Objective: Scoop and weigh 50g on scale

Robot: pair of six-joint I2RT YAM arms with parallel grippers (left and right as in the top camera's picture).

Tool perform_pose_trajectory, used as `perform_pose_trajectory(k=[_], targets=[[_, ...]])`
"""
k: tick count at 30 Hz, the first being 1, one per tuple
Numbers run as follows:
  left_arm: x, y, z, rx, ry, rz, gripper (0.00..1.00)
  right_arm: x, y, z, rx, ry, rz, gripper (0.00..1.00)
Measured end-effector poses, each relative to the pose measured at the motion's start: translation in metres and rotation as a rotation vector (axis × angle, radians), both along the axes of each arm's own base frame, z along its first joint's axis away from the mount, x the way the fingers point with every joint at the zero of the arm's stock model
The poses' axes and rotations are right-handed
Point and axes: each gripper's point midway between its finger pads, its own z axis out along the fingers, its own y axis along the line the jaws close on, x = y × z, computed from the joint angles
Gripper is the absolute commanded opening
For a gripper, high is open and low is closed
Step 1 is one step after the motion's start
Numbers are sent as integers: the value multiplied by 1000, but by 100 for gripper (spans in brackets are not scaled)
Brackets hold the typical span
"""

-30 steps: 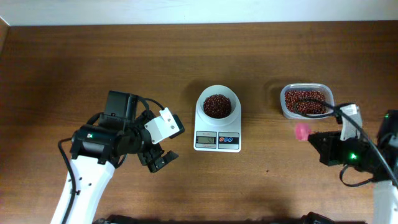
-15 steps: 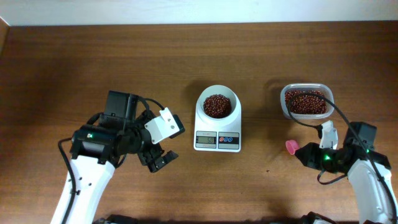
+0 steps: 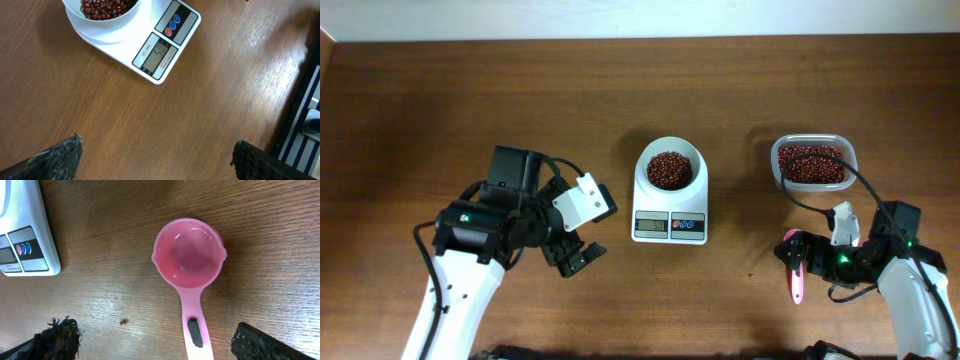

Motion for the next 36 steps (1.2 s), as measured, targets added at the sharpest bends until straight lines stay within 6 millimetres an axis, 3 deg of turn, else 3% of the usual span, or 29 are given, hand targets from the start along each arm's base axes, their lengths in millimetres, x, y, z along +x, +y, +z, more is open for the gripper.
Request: perform_pose_trajectory(k=[4, 6, 8, 13, 15, 18, 27, 36], targets=[[0, 0, 0, 0, 0, 0, 99, 7, 5, 12, 34, -44, 6, 99], [0, 0, 0, 0, 0, 0, 99, 22, 6, 47, 35, -158, 16, 99], [0, 0, 0, 0, 0, 0, 99, 33, 8, 102, 9, -319, 35, 99], [0, 0, 0, 0, 0, 0, 99, 13, 21, 209, -104, -626, 71, 99], [0, 0, 0, 0, 0, 0, 99, 2, 27, 227, -135, -704, 81, 99], [0, 0, 0, 0, 0, 0, 99, -12, 33, 231, -142, -726, 86, 99], [0, 0, 0, 0, 0, 0, 99, -12, 35, 231, -138, -726, 92, 99], [0, 0, 0, 0, 0, 0, 99, -19, 71, 217, -173, -689, 315, 99]])
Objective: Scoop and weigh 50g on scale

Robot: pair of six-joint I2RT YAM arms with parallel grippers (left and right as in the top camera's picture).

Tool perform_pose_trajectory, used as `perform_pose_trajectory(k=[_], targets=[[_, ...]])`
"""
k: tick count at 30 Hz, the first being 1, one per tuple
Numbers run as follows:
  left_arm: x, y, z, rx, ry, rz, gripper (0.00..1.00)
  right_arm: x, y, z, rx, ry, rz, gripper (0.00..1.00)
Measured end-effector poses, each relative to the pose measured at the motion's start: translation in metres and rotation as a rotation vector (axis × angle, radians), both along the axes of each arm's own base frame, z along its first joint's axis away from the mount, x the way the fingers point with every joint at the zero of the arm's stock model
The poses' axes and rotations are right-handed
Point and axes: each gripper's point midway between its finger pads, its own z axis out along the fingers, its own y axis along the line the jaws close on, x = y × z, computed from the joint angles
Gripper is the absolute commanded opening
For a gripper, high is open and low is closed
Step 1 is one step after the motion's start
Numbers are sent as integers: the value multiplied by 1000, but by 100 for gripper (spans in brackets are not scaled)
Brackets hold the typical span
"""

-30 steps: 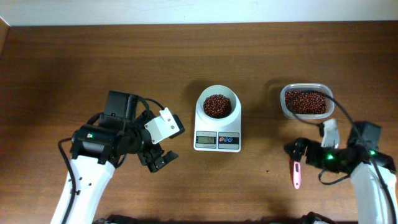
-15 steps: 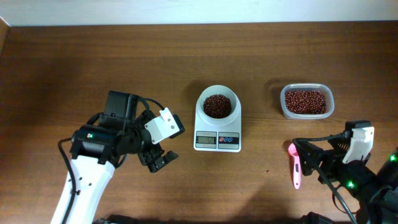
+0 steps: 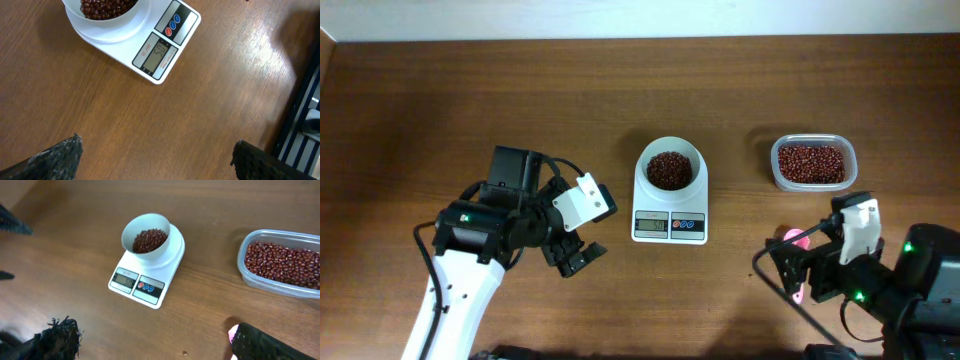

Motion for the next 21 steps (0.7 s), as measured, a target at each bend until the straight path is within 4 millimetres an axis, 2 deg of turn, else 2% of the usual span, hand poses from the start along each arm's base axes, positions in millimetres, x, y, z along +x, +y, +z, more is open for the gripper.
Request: perform_pose_trajectory(k=[3, 10, 13, 14, 18, 20, 21], targets=[[0, 0, 0, 0, 0, 0, 99, -3, 6, -3, -33, 2, 34, 99], [0, 0, 0, 0, 0, 0, 99, -2, 4, -3, -48, -5, 26, 99], [0, 0, 0, 0, 1, 0, 99, -2, 4, 10, -54, -152, 22, 99], [0, 0, 0, 0, 0, 0, 99, -2, 4, 8, -54, -181, 22, 99], [0, 0, 0, 0, 1, 0, 99, 10, 6, -24, -51, -324, 28, 99], [0, 0, 0, 0, 0, 0, 99, 19, 10, -24, -42, -468, 47, 99], [0, 0, 0, 0, 1, 0, 99, 21, 12, -17, -37, -552, 57, 99]])
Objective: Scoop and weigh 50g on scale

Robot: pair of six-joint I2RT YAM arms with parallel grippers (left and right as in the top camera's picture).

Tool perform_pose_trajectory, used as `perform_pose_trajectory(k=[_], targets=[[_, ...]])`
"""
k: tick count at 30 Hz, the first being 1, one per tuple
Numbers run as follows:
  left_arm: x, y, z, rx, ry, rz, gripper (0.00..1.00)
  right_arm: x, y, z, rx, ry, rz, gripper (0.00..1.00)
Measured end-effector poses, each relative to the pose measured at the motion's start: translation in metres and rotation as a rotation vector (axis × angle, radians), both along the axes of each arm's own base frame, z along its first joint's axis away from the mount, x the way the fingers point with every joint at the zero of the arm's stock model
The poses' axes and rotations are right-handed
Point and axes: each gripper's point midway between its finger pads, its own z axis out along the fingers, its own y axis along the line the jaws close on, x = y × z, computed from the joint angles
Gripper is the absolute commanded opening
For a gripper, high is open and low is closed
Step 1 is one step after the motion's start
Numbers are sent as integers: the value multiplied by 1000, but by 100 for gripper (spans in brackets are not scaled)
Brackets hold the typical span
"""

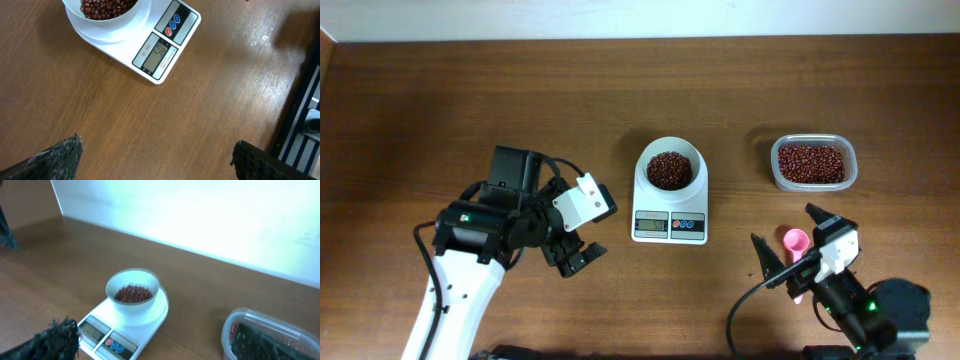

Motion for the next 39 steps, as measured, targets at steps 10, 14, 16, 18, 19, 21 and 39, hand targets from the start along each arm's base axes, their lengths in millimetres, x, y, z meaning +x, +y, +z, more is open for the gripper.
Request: perform_pose_trajectory(k=[10, 14, 16, 18, 19, 21, 39], targets=[[0, 0, 0, 0, 0, 0, 99, -3, -18, 18, -12, -315, -103, 99], [0, 0, 0, 0, 0, 0, 99, 7, -39, 8, -28, -316, -201, 99], [0, 0, 0, 0, 0, 0, 99, 11, -49, 4, -35, -330, -243, 99], [0, 0, 0, 0, 0, 0, 99, 16, -53, -9, -37, -336, -257, 99], [0, 0, 0, 0, 0, 0, 99, 18, -54, -14, -38, -347, -259, 99], [0, 0, 0, 0, 0, 0, 99, 21, -55, -22, -39, -359, -259, 99], [0, 0, 0, 0, 0, 0, 99, 29, -100, -82, 58, -87, -535, 99]])
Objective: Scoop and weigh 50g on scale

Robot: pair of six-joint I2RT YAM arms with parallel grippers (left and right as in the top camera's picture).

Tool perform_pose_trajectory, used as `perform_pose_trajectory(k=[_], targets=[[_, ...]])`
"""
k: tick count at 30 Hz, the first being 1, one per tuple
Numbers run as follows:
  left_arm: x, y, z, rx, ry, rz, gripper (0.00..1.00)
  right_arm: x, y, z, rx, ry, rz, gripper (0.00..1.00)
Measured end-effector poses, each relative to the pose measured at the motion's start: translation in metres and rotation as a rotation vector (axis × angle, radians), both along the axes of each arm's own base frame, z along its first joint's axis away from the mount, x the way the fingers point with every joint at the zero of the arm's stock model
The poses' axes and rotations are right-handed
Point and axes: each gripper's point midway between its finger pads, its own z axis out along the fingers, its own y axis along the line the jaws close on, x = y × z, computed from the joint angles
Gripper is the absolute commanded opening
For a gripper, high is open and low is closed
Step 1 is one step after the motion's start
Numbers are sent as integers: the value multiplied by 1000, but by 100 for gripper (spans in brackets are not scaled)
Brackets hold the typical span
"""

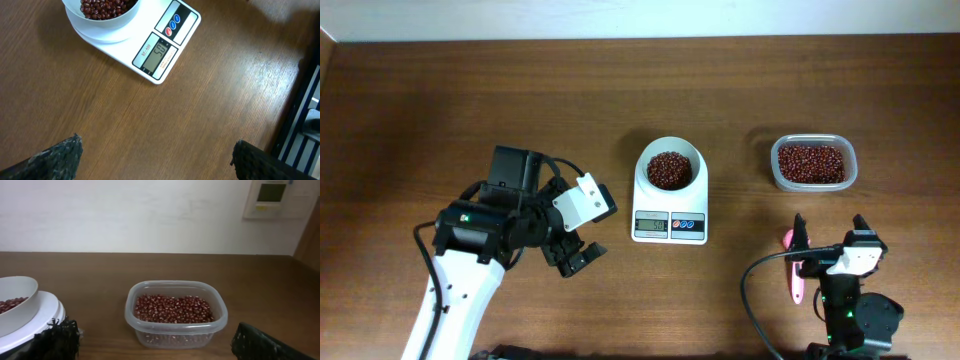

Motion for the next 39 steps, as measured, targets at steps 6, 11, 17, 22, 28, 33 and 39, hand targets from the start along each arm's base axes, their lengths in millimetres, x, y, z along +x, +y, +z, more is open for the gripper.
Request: perform_pose_trajectory(k=[6, 11, 17, 22, 28, 33, 39], targets=[[0, 0, 0, 0, -1, 0, 99, 0, -6, -1, 34, 2, -38, 99], [0, 0, 0, 0, -1, 0, 99, 1, -7, -10, 43, 41, -42, 99], [0, 0, 0, 0, 0, 0, 99, 0, -7, -4, 40, 15, -42, 99], [0, 0, 0, 0, 0, 0, 99, 0, -4, -1, 37, 2, -31, 99], [0, 0, 0, 0, 0, 0, 99, 1, 23, -1, 36, 4, 77, 99], [0, 0, 0, 0, 0, 0, 99, 1, 19, -2, 34, 7, 52, 99], [0, 0, 0, 0, 0, 0, 99, 1, 16, -2, -27, 9, 43, 99]])
